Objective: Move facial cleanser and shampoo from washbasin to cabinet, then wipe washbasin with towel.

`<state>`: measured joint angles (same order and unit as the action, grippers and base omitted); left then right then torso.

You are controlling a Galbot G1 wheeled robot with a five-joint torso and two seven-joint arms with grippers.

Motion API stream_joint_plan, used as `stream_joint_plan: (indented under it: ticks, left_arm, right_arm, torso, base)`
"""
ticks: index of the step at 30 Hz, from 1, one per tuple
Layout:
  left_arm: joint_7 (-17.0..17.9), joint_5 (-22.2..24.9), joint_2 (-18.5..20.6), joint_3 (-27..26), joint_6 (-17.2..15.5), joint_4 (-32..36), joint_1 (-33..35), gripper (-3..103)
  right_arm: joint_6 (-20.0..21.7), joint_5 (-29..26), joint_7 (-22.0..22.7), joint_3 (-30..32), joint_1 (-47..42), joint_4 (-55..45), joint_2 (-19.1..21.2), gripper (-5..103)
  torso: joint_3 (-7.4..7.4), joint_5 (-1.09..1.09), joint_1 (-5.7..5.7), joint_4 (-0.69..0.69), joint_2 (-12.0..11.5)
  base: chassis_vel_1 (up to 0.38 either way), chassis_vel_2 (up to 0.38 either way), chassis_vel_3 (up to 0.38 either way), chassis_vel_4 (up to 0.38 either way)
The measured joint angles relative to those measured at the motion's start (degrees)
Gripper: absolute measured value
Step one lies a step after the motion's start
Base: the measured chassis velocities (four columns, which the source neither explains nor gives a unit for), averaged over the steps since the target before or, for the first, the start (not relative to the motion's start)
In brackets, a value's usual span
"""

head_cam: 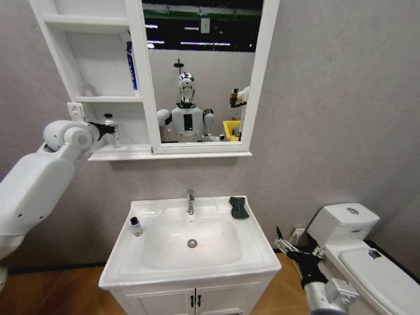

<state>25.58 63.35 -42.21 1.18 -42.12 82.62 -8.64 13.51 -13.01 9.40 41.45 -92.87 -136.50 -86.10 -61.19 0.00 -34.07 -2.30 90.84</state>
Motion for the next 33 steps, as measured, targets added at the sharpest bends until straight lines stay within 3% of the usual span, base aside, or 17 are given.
stream_joint_plan:
  ticks: [3,4,7,8,11,14,16,18,19,21,22,23,25,27,29,30,33]
  left_arm:
    - [-0.03,-0.87,-0.04,-0.24,0.00,-0.31,-0.06,63]
    - [-0.03,-1.17,-0.03,-0.44,0.00,-0.45,-0.12,74]
    - [-0.04,-1.33,0.11,-0.61,0.01,-0.41,-0.13,74]
    - [-0.03,-1.35,0.47,-0.94,0.01,0.25,0.02,85]
    - [0.83,-0.70,1.48,-2.83,0.02,3.18,1.75,90]
    - [4.33,1.13,4.13,-7.34,0.02,12.31,8.27,100]
    - [5.52,1.19,4.92,-9.06,0.03,15.82,11.25,100]
    - [9.97,1.24,5.99,-13.99,0.02,24.14,18.72,100]
    - [9.97,1.24,5.99,-13.99,0.02,24.14,18.72,100]
    - [13.35,1.22,6.40,-19.18,0.03,30.54,26.09,100]
    - [14.19,0.35,6.44,-21.81,0.03,33.46,30.72,100]
    - [14.19,0.35,6.44,-21.81,0.03,33.46,30.72,100]
    - [14.91,-2.58,4.99,-25.25,0.52,38.16,41.22,100]
    - [15.20,-4.47,3.30,-26.29,1.34,39.47,45.74,100]
    - [13.12,-12.11,-1.51,-27.58,3.43,40.26,54.14,100]
    - [13.12,-12.11,-1.51,-27.58,3.43,40.26,54.14,100]
    - [4.01,-29.73,-10.59,-27.73,9.24,37.58,66.99,100]
  right_arm:
    - [-0.13,0.07,0.00,0.03,0.03,0.05,0.07,100]
    - [-0.13,0.10,0.00,0.02,0.07,0.00,0.09,100]
    - [-0.13,0.11,0.00,-0.01,0.09,-0.12,0.10,100]
    - [-0.13,0.14,0.00,-0.05,0.09,-0.22,0.08,100]
    - [-0.14,0.18,0.00,-0.11,-0.01,-0.29,-0.02,100]
    - [-0.36,0.19,-0.02,-0.07,-0.39,-0.31,-0.15,100]
    - [-0.45,0.18,-0.02,-0.06,-0.46,-0.27,-0.20,100]
    - [-0.65,0.21,-0.04,-0.21,-0.38,0.23,-0.21,100]
    - [-0.65,0.21,-0.04,-0.21,-0.38,0.23,-0.21,100]
    - [-0.64,0.41,-0.05,-0.66,0.22,0.62,-0.14,100]
    - [-0.53,0.43,-0.05,-0.81,0.55,0.68,-0.11,100]
    - [-0.53,0.43,-0.05,-0.81,0.55,0.68,-0.11,100]
    - [-0.37,0.43,-0.05,-0.92,0.85,0.76,-0.09,100]
    - [-0.36,0.44,-0.05,-0.92,0.86,0.93,-0.04,100]
    - [-0.37,0.58,-0.05,-0.96,0.94,1.33,0.09,100]
    - [-0.37,0.58,-0.05,-0.96,0.94,1.33,0.09,100]
    - [-0.32,0.34,-0.05,-0.73,1.20,1.39,0.49,100]
  torso:
    - [0.00,0.00,0.00,0.00,0.00]
    - [0.00,0.00,0.00,0.01,0.00]
    - [0.00,0.00,0.00,0.00,0.00]
    - [0.00,-0.01,0.00,0.00,0.00]
    - [0.01,0.01,0.00,0.00,0.00]
    - [0.01,0.01,0.00,0.00,0.00]
    - [0.01,0.00,0.00,0.02,0.00]
    - [0.01,-0.01,0.00,0.00,0.00]
    - [0.01,-0.01,0.00,0.00,0.00]
    - [0.02,0.02,0.01,-0.01,0.00]
    - [0.02,0.01,0.01,0.01,0.00]
    - [0.02,0.01,0.01,0.01,0.00]
    - [0.01,0.00,0.01,0.03,0.00]
    - [0.01,-0.01,0.01,0.02,0.00]
    - [0.01,0.02,0.01,-0.02,0.01]
    - [0.01,0.02,0.01,-0.02,0.01]
    - [0.00,0.00,0.01,0.00,0.00]
  base:
    - [0.000,0.000,0.000,0.000]
    - [0.000,0.000,0.000,0.000]
    - [0.000,0.000,0.000,0.000]
    - [0.000,0.000,0.000,0.000]
    - [0.000,0.000,0.000,0.000]
    - [0.000,0.000,0.000,0.000]
    - [0.000,0.000,0.000,0.000]
    - [0.000,0.000,0.000,0.000]
    - [0.000,0.000,0.000,0.000]
    - [0.000,0.000,0.000,0.000]
    - [0.000,0.000,0.000,0.000]
    - [0.000,0.000,0.000,0.000]
    - [0.000,0.000,0.000,0.000]
    - [0.000,0.000,0.000,0.000]
    - [0.000,0.000,0.000,0.000]
    - [0.000,0.000,0.000,0.000]
    - [0.000,0.000,0.000,0.000]
